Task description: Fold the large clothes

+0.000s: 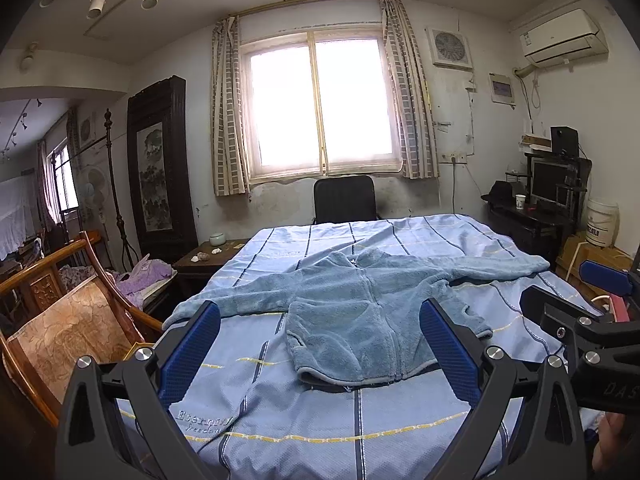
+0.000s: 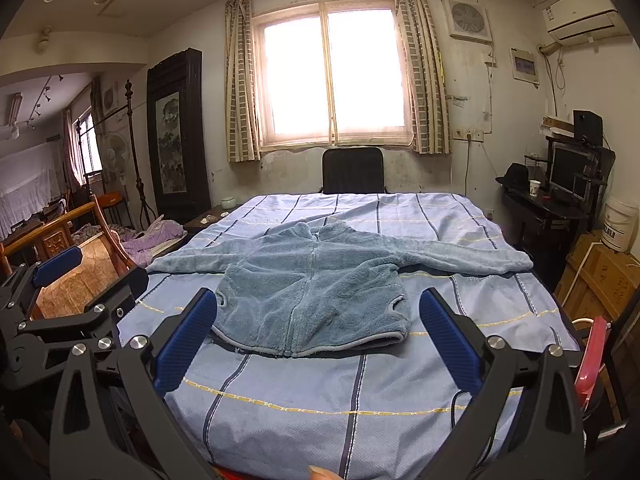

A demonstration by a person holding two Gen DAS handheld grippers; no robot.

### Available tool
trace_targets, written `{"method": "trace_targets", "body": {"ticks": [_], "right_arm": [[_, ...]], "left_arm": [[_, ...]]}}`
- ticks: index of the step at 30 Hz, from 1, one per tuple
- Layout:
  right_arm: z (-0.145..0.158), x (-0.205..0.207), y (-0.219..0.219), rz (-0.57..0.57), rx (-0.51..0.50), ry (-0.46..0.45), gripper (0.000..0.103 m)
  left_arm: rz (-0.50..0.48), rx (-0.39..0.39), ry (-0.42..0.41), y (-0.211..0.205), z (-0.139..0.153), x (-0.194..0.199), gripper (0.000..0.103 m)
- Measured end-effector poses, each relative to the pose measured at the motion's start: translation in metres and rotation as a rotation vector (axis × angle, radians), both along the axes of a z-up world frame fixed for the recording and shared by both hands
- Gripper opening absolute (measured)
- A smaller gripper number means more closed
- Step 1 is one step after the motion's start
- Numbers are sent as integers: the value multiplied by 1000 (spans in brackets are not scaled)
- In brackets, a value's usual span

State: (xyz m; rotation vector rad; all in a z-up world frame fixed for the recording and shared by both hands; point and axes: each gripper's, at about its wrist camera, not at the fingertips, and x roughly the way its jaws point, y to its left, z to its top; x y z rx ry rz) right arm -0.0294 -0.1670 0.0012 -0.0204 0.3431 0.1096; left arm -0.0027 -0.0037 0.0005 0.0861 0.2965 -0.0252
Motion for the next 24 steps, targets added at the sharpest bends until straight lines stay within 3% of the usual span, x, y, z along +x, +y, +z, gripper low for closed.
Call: {"method": "trace_targets", "body": {"ticks": [24], "right_arm": [[2, -1, 2, 2, -2, -10, 99]], "left_arm": [[-5, -13, -8, 0, -4, 0, 100]]}}
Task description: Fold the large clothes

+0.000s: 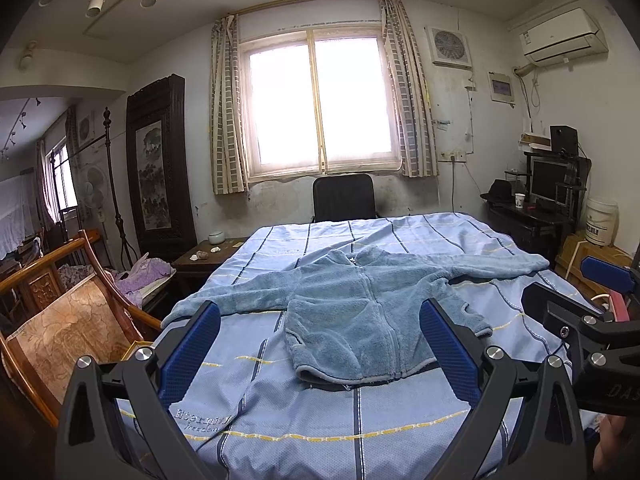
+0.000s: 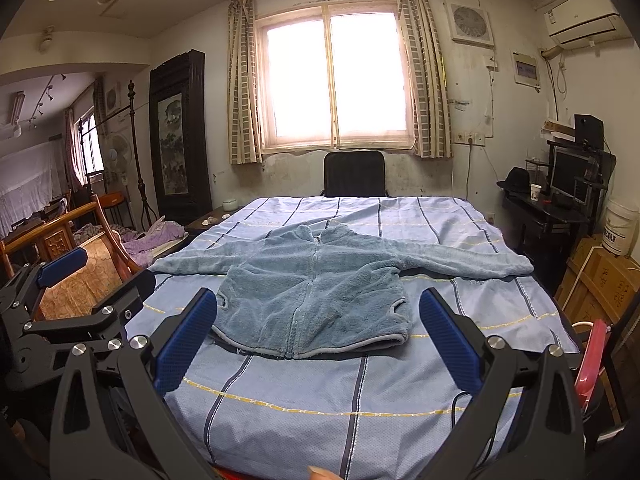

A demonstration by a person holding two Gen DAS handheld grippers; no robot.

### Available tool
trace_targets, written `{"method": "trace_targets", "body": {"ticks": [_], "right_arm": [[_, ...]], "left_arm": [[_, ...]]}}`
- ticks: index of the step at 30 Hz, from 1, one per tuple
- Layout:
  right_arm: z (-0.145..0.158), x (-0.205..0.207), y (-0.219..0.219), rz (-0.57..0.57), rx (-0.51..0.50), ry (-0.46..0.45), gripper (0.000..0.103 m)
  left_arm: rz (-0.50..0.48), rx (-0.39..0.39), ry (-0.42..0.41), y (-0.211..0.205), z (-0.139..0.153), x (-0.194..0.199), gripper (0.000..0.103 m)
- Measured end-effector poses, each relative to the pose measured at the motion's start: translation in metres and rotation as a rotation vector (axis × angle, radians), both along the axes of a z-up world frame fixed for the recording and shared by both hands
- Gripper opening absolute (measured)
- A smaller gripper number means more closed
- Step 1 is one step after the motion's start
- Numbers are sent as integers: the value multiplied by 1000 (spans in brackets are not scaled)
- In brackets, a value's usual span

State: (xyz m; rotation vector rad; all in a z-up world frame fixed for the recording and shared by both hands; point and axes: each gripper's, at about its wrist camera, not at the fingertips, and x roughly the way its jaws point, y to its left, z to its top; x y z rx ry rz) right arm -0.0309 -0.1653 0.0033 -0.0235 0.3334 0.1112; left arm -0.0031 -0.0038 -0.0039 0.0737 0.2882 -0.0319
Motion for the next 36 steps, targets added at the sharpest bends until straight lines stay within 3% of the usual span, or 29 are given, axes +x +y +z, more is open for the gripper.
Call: {"method": "trace_targets", "body": {"ticks": [21, 36], "right_arm": [[-2, 0, -1, 5, 3, 3, 99], [-12, 4, -2, 3, 9, 22, 99]], "left_arm": [[-2, -45, -22, 2, -10, 6, 100], [-9, -131, 3, 6, -11, 14, 100]]}}
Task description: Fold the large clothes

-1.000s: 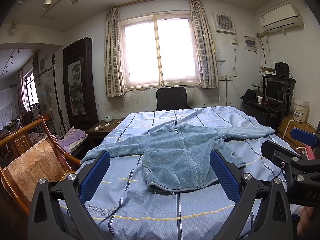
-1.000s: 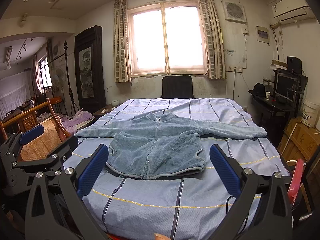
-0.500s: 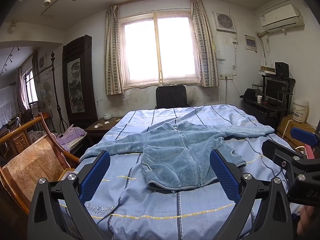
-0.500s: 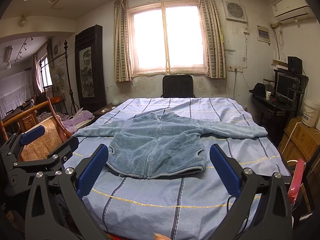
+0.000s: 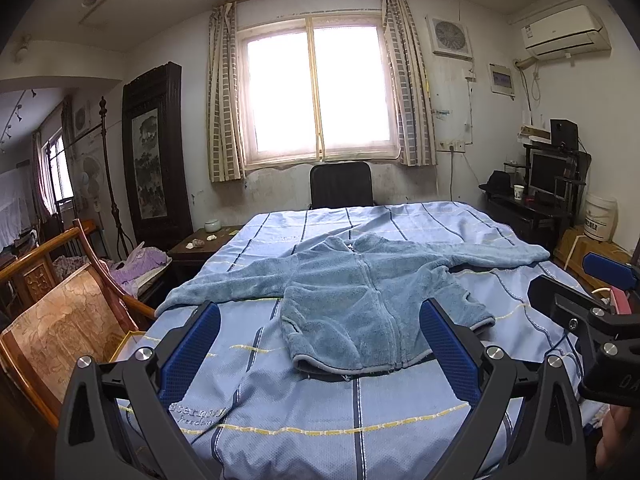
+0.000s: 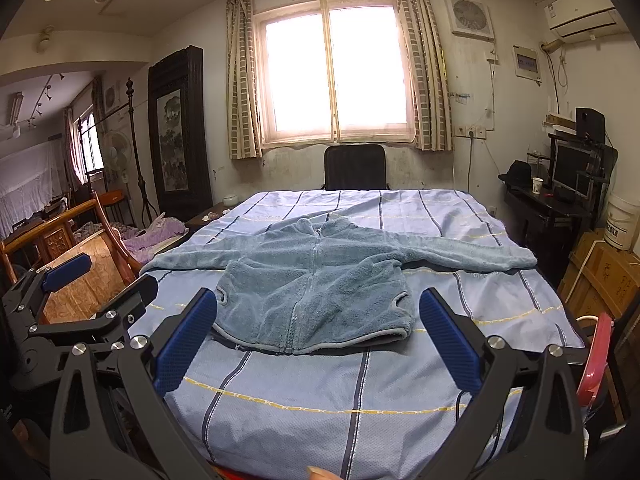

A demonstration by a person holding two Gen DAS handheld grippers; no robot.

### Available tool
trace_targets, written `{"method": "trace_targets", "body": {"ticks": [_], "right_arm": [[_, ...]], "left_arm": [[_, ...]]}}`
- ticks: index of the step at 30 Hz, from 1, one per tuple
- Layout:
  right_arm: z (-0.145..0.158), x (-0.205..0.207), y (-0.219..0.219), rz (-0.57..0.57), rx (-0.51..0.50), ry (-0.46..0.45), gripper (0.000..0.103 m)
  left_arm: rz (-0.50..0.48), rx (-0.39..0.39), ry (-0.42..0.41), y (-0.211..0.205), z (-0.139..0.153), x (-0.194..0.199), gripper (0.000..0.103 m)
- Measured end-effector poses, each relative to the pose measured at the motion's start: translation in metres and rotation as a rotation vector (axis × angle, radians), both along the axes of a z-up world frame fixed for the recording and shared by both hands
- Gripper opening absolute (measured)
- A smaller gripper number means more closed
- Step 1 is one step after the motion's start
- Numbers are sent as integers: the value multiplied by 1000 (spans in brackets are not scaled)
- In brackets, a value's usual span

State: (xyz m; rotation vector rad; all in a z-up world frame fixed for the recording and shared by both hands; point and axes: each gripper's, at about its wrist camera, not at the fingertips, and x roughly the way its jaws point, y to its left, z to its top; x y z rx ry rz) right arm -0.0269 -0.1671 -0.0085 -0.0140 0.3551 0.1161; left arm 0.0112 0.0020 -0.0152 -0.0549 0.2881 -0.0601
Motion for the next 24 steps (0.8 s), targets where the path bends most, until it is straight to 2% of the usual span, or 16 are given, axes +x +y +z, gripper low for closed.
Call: {"method": "trace_targets", "body": {"ticks": [5, 10, 15, 20, 24], "right_arm": [[-4, 6, -5, -1, 14, 23, 99], [-9, 16, -10, -5, 28, 51, 99], [-18, 36, -29, 1, 58, 102, 99], [-37, 85, -68, 19, 163, 226, 99], [-67, 136, -107, 14, 311, 381, 99]], "left_arm": [[-3, 18, 16, 1, -6, 9, 100], [-20, -17, 73, 9, -13, 23, 100], [-16, -10, 89, 18, -24, 44, 100], [-76, -92, 235, 36, -46, 93, 100], [-87, -114, 351, 46, -72, 142, 100]]}}
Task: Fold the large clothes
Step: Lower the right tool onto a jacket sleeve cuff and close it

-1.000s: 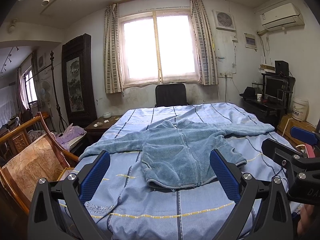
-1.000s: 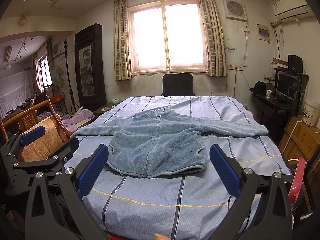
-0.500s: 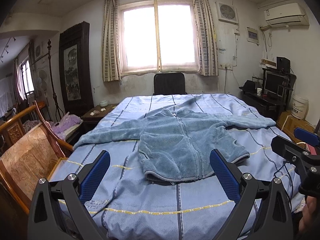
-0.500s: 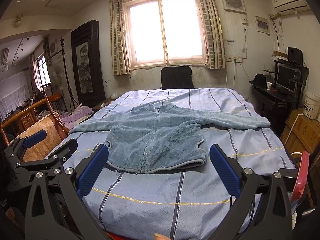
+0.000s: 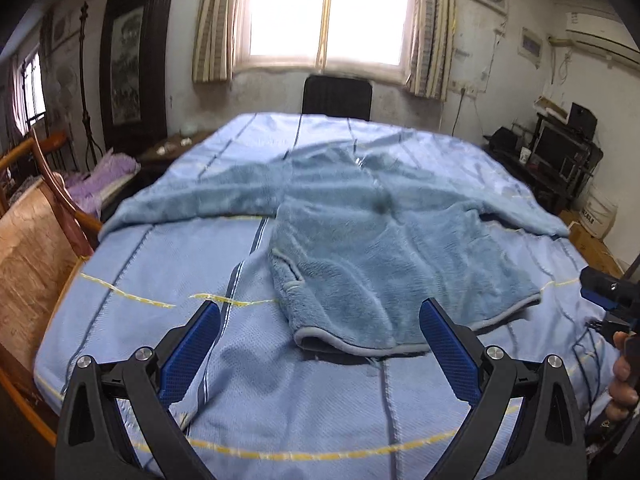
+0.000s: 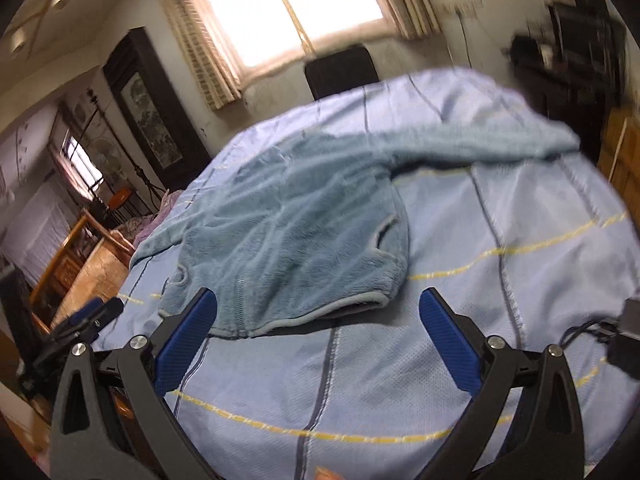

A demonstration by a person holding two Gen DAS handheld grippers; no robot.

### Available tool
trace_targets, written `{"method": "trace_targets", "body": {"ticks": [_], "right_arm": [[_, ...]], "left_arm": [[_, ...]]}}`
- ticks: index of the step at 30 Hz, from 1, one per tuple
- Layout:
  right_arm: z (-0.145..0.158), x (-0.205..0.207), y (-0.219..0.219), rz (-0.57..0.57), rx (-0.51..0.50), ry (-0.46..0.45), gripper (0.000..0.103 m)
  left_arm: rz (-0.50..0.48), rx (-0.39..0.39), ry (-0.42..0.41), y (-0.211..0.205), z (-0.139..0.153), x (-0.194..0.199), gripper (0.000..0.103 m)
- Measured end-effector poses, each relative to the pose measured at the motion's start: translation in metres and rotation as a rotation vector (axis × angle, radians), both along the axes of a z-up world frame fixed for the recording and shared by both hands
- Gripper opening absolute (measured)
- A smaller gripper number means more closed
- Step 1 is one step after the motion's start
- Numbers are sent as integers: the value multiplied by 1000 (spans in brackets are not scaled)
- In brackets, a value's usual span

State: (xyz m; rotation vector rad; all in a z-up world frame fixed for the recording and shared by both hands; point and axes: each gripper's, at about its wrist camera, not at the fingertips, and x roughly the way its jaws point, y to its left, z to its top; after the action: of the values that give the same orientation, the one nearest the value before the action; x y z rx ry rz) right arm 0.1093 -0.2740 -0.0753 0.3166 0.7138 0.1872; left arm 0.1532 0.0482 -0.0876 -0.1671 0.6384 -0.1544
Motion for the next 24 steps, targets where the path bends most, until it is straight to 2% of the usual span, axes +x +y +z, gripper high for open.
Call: {"method": "trace_targets", "body": {"ticks": [4, 6, 9, 10, 13, 15, 16, 17, 18, 19, 20, 22, 24], "right_arm": [[-24, 33, -22, -13, 115, 89, 99], [-32, 44, -24, -15, 114, 110, 99], [-40, 55, -20, -1, 101, 136, 98], [-43, 59, -18, 5, 102, 146, 96], [-49, 65, -14, 28, 115, 168, 77], [-54, 68, -11, 41, 139, 189, 73], [-57, 70, -10, 39, 137, 198, 71], [-59, 72, -8, 35, 125, 205, 61], [-61, 74, -7, 30, 106, 209, 52], [-62, 76, -6, 24, 94, 209, 32], [-62, 75, -8, 16, 107, 200, 17], [-57, 68, -15, 13, 150, 179, 14], [-50, 58, -18, 20, 151, 148, 13]], "left_arm": [[-43, -83, 109, 9, -26, 39, 100], [-55, -137, 172, 15, -39, 55, 99], [-77, -180, 231, 18, -52, 69, 99], [-86, -186, 248, 18, -56, 73, 97], [-122, -210, 288, 15, -64, 80, 73], [-140, -227, 306, 14, -68, 85, 56], [-148, -219, 315, 13, -71, 87, 40], [-152, -209, 315, 12, -71, 88, 26], [-150, -199, 312, 12, -71, 88, 22], [-148, -206, 310, 15, -70, 88, 16], [-151, -223, 310, 19, -68, 87, 14], [-155, -255, 286, 27, -60, 79, 14], [-169, -263, 262, 33, -51, 66, 13]]}}
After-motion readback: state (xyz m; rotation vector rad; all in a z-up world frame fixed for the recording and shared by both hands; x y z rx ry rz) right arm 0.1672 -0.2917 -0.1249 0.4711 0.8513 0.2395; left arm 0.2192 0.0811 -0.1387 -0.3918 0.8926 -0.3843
